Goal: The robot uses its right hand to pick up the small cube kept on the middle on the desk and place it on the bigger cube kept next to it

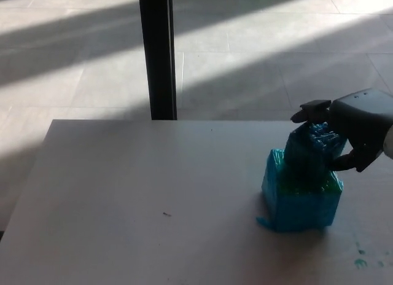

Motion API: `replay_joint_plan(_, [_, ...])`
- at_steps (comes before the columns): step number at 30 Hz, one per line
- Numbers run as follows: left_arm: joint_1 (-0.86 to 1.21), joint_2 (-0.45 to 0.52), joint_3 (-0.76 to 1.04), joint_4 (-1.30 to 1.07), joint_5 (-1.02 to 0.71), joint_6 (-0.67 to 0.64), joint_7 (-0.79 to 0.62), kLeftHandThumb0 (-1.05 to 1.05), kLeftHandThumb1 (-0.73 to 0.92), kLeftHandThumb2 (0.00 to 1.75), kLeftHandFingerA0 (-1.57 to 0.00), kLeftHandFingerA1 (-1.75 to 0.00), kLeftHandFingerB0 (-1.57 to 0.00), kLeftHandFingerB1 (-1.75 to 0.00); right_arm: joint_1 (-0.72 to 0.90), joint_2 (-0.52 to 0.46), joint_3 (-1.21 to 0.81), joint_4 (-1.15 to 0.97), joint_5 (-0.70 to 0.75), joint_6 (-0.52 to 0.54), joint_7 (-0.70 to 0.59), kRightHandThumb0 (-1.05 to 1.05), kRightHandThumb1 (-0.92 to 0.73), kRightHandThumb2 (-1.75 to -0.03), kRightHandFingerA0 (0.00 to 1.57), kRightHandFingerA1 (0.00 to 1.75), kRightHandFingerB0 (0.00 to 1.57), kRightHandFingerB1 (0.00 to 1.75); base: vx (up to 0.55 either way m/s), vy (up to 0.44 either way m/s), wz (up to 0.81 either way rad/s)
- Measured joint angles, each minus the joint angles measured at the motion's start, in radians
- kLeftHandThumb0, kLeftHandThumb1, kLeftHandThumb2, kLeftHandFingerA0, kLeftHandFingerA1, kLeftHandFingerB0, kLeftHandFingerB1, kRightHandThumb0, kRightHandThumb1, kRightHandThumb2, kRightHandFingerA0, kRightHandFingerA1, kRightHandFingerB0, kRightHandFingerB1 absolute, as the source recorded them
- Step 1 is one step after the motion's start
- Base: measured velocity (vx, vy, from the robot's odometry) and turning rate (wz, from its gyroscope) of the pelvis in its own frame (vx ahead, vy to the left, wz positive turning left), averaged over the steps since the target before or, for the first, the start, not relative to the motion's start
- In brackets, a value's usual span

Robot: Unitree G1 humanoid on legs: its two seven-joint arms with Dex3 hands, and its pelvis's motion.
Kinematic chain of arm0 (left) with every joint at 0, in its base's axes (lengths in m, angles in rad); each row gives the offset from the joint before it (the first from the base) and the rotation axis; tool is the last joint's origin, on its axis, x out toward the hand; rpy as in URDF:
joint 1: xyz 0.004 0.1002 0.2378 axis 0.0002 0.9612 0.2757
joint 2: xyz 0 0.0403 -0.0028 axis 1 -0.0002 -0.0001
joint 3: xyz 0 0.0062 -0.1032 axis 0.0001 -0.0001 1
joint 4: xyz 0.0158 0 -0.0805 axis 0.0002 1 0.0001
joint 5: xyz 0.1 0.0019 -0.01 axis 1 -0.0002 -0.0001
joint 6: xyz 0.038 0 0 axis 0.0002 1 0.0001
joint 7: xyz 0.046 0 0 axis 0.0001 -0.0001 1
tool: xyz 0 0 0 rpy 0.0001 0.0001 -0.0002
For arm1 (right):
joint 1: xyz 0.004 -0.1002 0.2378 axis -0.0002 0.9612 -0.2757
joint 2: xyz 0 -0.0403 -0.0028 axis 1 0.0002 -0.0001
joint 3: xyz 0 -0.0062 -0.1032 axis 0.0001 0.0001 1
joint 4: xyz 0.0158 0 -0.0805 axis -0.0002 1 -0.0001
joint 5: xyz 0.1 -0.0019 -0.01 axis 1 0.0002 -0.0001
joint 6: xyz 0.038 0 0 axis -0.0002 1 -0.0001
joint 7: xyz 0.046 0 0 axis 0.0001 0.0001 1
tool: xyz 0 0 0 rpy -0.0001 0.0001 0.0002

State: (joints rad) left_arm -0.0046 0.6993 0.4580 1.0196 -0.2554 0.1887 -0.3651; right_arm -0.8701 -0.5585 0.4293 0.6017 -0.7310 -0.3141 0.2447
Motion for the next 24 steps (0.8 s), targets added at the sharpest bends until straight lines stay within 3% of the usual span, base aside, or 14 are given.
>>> replay_joint_plan(2, [-0.001,0.000,-0.004,0.005,0.001,0.000,0.000,-0.93,0.78,1.22,-0.29,-0.57,-0.25,-0.48,0.002,0.002,0.007,-0.021,-0.003,0.017,0.023,-0.55,-0.64,-0.59,0.23,0.39,0.01,0.28,0.00,0.000,0.00])
replay_joint_plan(3, [-0.001,0.000,-0.005,0.006,0.001,0.000,-0.001,-0.97,0.92,0.76,-0.27,-0.49,-0.35,-0.40,0.002,0.002,0.011,-0.029,-0.006,0.027,0.036,-0.55,-0.60,-0.61,0.10,0.39,0.03,0.19,0.00,0.000,0.00])
replay_joint_plan(4, [-0.001,0.000,-0.005,0.007,0.001,0.000,-0.001,-0.97,0.79,1.22,-0.23,-0.54,-0.29,-0.49,0.002,0.001,0.016,-0.034,-0.010,0.036,0.047,-0.61,-0.38,-0.80,0.00,0.39,0.00,0.24,0.00,0.000,0.00])
replay_joint_plan(10, [-0.002,0.003,-0.009,0.014,0.001,0.000,-0.005,-0.93,0.78,1.22,-0.29,-0.57,-0.24,-0.48,0.002,-0.011,0.037,-0.036,-0.026,0.063,0.080,-0.63,-0.36,-0.75,0.00,0.20,0.00,0.18,0.00,0.000,0.00])
replay_joint_plan(11, [-0.002,0.003,-0.009,0.014,0.001,0.000,-0.006,-0.87,0.74,1.18,-0.19,-0.52,-0.25,-0.50,0.002,-0.016,0.037,-0.036,-0.026,0.065,0.084,-0.63,-0.35,-0.74,0.00,0.17,0.00,0.17,0.00,0.000,0.00])
replay_joint_plan(12, [-0.002,0.003,-0.009,0.013,0.001,-0.001,-0.007,-0.93,0.92,0.74,-0.21,-0.47,-0.31,-0.39,0.002,-0.020,0.037,-0.036,-0.026,0.066,0.088,-0.64,-0.35,-0.73,0.00,0.15,0.00,0.16,0.00,0.000,0.00])
replay_joint_plan(13, [-0.001,0.003,-0.010,0.014,0.001,-0.001,-0.007,-0.93,0.92,0.74,-0.25,-0.47,-0.33,-0.39,0.002,-0.024,0.036,-0.036,-0.025,0.066,0.092,-0.65,-0.35,-0.73,0.00,0.14,0.00,0.16,0.00,0.000,0.00])
replay_joint_plan(14, [-0.001,0.003,-0.011,0.014,0.002,-0.001,-0.007,-0.93,0.79,1.21,-0.24,-0.56,-0.30,-0.50,0.003,-0.027,0.034,-0.035,-0.024,0.067,0.094,-0.67,-0.36,-0.72,0.00,0.12,0.00,0.14,0.00,0.000,0.00])
replay_joint_plan(15, [-0.001,0.003,-0.012,0.014,0.002,-0.003,-0.007,-0.93,0.79,1.21,-0.24,-0.56,-0.30,-0.50,0.004,-0.030,0.033,-0.035,-0.023,0.067,0.097,-0.67,-0.36,-0.72,0.00,0.12,0.00,0.14,0.00,0.000,0.00])
replay_joint_plan(16, [-0.001,0.003,-0.012,0.014,0.002,-0.005,-0.006,-0.95,0.91,0.78,-0.25,-0.49,-0.33,-0.40,0.005,-0.033,0.032,-0.035,-0.022,0.067,0.102,-0.70,-0.37,-0.72,0.00,0.07,0.00,0.11,0.00,0.000,0.00])
replay_joint_plan(17, [-0.001,0.003,-0.012,0.012,0.002,-0.005,-0.006,-0.95,0.92,0.76,-0.29,-0.50,-0.33,-0.40,0.005,-0.035,0.032,-0.035,-0.021,0.067,0.106,-0.74,-0.38,-0.71,0.00,0.01,0.00,0.07,0.00,0.000,0.00])
replay_joint_plan(21, [-0.001,0.003,-0.011,0.011,0.002,-0.007,-0.006,-0.96,0.91,0.78,-0.31,-0.49,-0.32,-0.39,0.004,-0.044,0.035,-0.050,-0.022,0.075,0.137,-0.80,-0.46,-0.81,0.00,0.04,0.00,0.02,0.00,0.000,0.00])
replay_joint_plan(22, [-0.001,0.003,-0.011,0.011,0.002,-0.008,-0.006,-0.91,0.76,1.21,-0.33,-0.59,-0.22,-0.47,0.002,-0.047,0.037,-0.057,-0.023,0.078,0.149,-0.82,-0.49,-0.85,0.00,0.07,0.00,0.00,0.00,0.000,0.00])
replay_joint_plan(24, [0.000,0.003,-0.011,0.010,0.002,-0.008,-0.006,-0.92,0.78,1.21,-0.30,-0.57,-0.23,-0.47,-0.004,-0.056,0.045,-0.077,-0.028,0.085,0.177,-0.85,-0.50,-0.88,0.00,0.11,0.00,0.00,0.00,0.000,0.00])
